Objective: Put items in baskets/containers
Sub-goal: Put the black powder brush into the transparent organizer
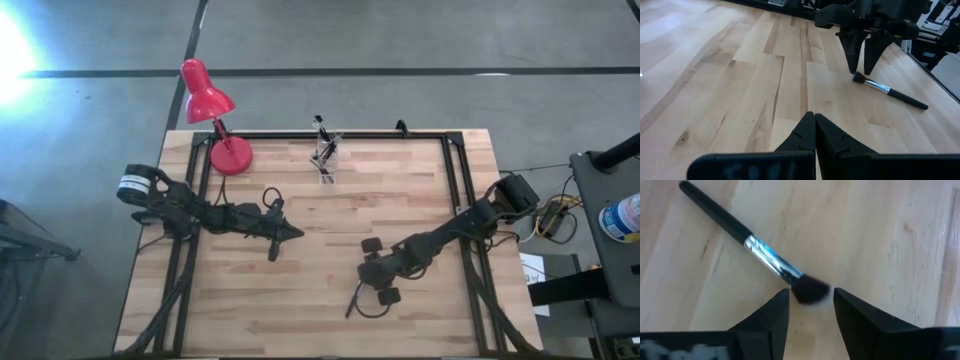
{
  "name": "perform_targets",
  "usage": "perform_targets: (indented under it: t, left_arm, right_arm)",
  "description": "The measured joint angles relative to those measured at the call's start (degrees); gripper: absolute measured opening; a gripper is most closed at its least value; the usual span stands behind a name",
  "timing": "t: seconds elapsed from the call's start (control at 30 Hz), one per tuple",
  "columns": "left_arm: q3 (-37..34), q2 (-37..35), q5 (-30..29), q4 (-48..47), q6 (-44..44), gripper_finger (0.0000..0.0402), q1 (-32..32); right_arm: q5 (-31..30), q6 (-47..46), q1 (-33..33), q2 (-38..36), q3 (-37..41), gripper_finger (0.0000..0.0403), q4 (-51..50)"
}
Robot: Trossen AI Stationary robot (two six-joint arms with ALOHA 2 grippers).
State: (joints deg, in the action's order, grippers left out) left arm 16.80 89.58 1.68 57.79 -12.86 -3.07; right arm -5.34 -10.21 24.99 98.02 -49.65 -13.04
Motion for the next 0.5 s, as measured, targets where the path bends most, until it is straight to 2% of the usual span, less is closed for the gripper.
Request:
perform_targets:
  t: [0.5]
  left_arm:
    - [0.0, 0.0, 0.0, 0.0, 0.0, 0.0000, 0.0]
  right_arm:
    - [0.7, 1.2, 0.0, 0.0, 1.0, 0.0114, 1.5]
